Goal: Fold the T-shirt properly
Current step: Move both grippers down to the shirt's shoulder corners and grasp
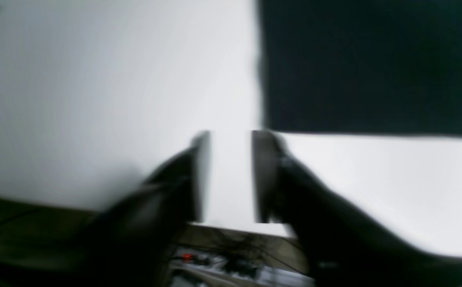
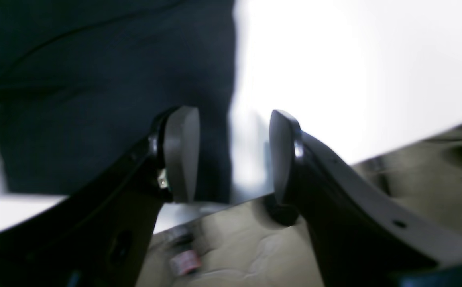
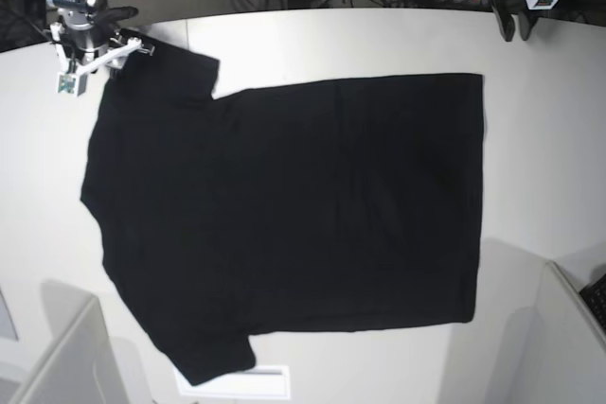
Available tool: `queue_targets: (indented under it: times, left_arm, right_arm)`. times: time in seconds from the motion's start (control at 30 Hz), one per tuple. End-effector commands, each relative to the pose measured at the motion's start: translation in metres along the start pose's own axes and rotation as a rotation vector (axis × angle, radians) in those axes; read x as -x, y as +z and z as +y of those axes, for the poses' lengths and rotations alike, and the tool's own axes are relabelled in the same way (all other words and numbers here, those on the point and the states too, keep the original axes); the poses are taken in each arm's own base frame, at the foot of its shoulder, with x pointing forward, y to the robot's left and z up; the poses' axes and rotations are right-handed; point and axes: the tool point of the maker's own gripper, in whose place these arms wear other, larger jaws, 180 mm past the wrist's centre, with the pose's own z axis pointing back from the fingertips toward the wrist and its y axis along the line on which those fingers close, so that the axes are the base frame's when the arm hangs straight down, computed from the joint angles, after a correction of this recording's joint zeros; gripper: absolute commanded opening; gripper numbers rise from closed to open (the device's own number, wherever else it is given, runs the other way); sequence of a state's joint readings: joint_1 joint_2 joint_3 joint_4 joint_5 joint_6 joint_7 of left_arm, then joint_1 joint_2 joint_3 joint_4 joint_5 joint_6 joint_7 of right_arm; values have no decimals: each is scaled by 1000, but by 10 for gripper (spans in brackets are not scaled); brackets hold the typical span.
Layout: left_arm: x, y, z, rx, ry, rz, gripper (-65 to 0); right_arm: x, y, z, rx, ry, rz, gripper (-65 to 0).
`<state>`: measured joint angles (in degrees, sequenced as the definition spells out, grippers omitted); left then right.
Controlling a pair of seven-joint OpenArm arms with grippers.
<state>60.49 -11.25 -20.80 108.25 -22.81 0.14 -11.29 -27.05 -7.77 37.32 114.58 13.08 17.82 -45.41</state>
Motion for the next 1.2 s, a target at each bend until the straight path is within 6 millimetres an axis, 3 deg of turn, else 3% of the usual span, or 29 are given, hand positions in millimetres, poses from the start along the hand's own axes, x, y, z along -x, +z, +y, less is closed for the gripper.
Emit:
queue_targets:
  times: [0.0,0.1,0.17,0.3,0.5,0.77,0.97,1.1,1.17]
  left_arm:
    - [-9,2,7,-14,-15,-32,-346]
    - [-17,-3,15,-34,-18,-60,-173]
    - [-19,-6,9,-5,-8,-69,-123]
    - [-11,-10,-4,66,24,-58,-118]
    - [-5,-17,14,10,219,-55,-118]
    - [-3,-25,21,4,262,-55,-118]
    - [8,-47,8,33,285,60,-118]
    - [11,-61,-6,61,308,109,-118]
    - [11,-67,-12,62,339,112,-118]
  right_arm:
    - [-17,3,-10,11,-30,-48,-372]
    - [-18,2,-19,-33,-119,-12,-372]
    - [-19,2,-22,-46,-122,11,-371]
    - [-17,-2,-17,-72,-103,47,-371]
    - [4,-27,-19,-106,-156,129,-371]
    - [17,-41,-14,-136,-188,180,-371]
    - [26,-43,11,-193,-131,216,-374]
    - [27,-43,12,-195,-128,218,-381]
    - [26,-43,9,-190,-124,218,-426]
